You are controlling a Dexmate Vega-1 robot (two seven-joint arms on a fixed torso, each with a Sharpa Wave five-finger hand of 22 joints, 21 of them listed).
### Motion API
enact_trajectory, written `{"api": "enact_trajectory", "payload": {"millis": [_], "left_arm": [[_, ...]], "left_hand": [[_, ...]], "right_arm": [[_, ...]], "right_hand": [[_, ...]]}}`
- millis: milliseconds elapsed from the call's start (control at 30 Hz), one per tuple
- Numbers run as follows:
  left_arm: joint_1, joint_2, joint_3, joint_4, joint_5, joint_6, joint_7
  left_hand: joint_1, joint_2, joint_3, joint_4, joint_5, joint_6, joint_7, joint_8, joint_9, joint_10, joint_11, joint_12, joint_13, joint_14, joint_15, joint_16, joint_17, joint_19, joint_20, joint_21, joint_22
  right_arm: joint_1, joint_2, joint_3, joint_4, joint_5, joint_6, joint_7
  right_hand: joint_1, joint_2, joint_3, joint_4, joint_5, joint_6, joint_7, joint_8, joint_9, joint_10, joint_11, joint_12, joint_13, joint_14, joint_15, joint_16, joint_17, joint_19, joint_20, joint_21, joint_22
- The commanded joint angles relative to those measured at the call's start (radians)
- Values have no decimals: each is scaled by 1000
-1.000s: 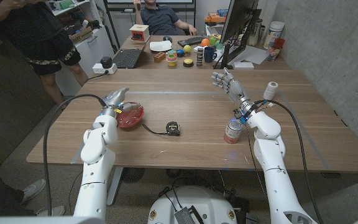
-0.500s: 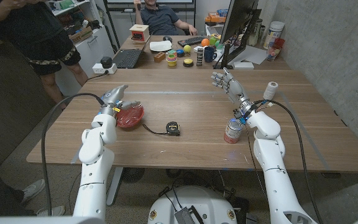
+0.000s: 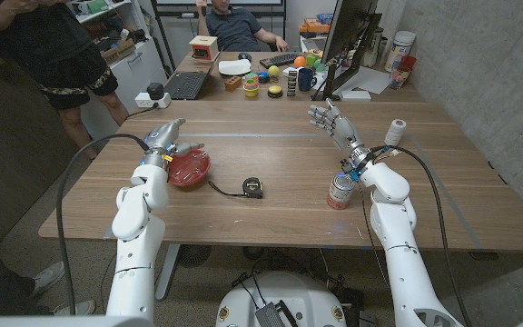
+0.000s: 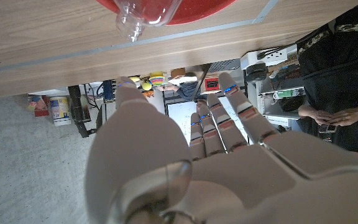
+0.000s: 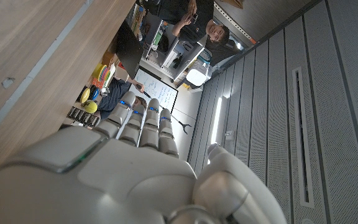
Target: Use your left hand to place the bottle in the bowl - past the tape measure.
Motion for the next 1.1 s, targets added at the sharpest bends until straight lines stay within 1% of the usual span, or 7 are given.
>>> {"api": "enact_trajectory", "payload": {"millis": [33, 467, 533, 767, 800, 867, 1100], "left_arm": [[-3, -8, -9, -16, 2, -10, 9], [-14, -14, -27, -29, -17, -30, 21], [-18, -27, -35, -32, -34, -27, 24], [-21, -32, -42, -33, -40, -41, 41], [-22, -25, -41, -35, -35, -43, 27], [-24, -40, -47, -35, -51, -42, 38], [-35, -56, -62, -46, -81, -47, 20]], "left_hand": [[-7, -5, -10, -1, 6, 12, -3, 9, 3, 7, -5, 5, 3, 11, -38, 8, -1, 5, 0, -1, 1], [-13, -6, -19, 4, 9, 15, -2, 9, 2, 7, -5, 4, 3, 13, -37, 8, -1, 5, -1, -5, 1], [-13, -6, -20, 4, 10, 14, -2, 8, 2, 7, -6, 4, 3, 13, -38, 8, -1, 5, -2, -6, 1], [-16, -6, -24, 6, 11, 16, -2, 8, 2, 7, -6, 3, 3, 13, -38, 8, -1, 5, -1, -7, 1], [-16, -6, -25, 7, 12, 17, -3, 9, 2, 7, -6, 3, 3, 14, -39, 8, -1, 7, -2, -7, 1], [-18, -7, -26, 8, 12, 17, -2, 8, 1, 8, -6, 3, 3, 14, -38, 8, -1, 6, -2, -8, 1], [-23, -8, -31, 10, 13, 17, -2, 8, 1, 8, -7, 3, 2, 14, -38, 7, -1, 7, -1, -10, 1]], "right_arm": [[1, -1, 1, -2, 0, -1, -3], [6, -2, 1, 1, -1, 2, -4], [6, -1, 1, 3, -3, 6, -8], [14, 1, 0, 11, -1, 1, -6], [14, 1, -1, 9, -6, 0, -9], [18, -1, -1, 16, 0, 5, -2], [20, 1, 0, 13, -5, 0, -7]], "right_hand": [[-1, 16, -3, 0, 7, 9, -1, 9, 3, 8, -1, 4, 2, 8, 3, 3, -1, 10, -4, -3, 3], [-1, 17, -5, 0, 8, 11, -1, 9, 3, 9, 0, 4, 2, 9, 4, 3, -1, 11, -4, -6, 3], [-1, 17, -5, 0, 8, 11, -1, 9, 3, 10, 2, 5, 2, 9, 3, 3, -1, 11, -4, -7, 3], [-1, 18, -6, 0, 8, 12, -1, 10, 3, 10, 0, 4, 2, 9, 3, 3, -1, 12, -4, -9, 3], [-1, 18, -7, 0, 8, 12, 0, 10, 3, 9, -1, 4, 2, 10, 4, 3, -1, 13, -3, -9, 3], [-1, 18, -7, 0, 8, 12, 0, 10, 3, 10, 0, 4, 2, 10, 4, 3, -1, 13, -3, -9, 3], [-1, 18, -8, 0, 8, 13, 0, 9, 3, 10, 0, 4, 2, 10, 3, 3, -1, 14, -4, -11, 4]]}}
